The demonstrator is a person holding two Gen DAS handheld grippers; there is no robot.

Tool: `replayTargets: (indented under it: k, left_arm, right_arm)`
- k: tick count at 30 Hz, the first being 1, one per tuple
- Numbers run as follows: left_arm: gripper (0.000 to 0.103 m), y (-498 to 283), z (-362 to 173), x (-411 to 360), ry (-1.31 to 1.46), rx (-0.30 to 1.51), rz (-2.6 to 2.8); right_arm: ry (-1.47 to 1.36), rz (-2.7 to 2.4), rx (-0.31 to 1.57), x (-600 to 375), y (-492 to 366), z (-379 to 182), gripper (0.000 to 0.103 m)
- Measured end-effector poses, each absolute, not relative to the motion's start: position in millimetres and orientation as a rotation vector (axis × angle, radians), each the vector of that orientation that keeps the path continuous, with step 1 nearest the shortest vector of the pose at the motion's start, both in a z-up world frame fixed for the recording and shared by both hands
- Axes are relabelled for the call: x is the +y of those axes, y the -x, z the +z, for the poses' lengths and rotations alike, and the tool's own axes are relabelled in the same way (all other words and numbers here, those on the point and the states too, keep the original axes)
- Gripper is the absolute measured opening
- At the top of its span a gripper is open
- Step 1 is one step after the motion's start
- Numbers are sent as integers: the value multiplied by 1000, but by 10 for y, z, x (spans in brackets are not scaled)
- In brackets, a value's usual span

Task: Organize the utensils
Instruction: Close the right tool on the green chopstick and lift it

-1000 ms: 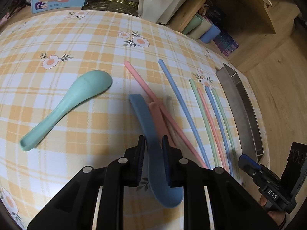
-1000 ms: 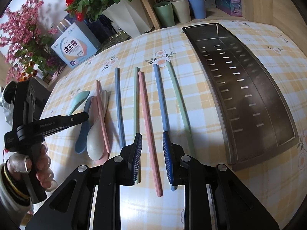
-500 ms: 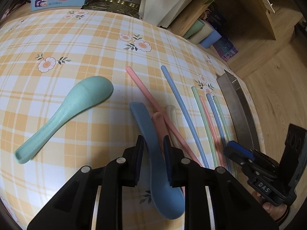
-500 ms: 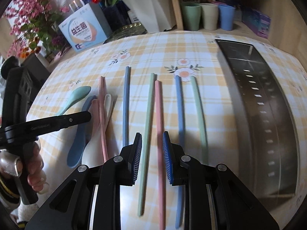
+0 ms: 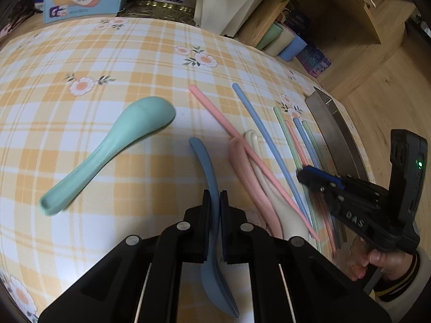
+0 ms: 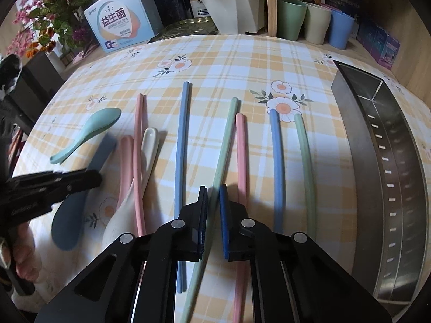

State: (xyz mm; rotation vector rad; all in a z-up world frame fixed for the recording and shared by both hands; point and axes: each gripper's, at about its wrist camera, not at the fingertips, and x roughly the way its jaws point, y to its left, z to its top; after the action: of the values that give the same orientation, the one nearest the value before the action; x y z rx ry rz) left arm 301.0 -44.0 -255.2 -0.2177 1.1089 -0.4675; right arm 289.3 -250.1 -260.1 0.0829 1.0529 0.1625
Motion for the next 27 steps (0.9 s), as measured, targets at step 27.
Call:
replayTargets:
  k: [27]
  left_arm:
    - [7, -2355, -2112, -419, 274, 1003, -440]
  right_arm:
    - [-243, 175, 888, -2848, -2252, -2246, 6]
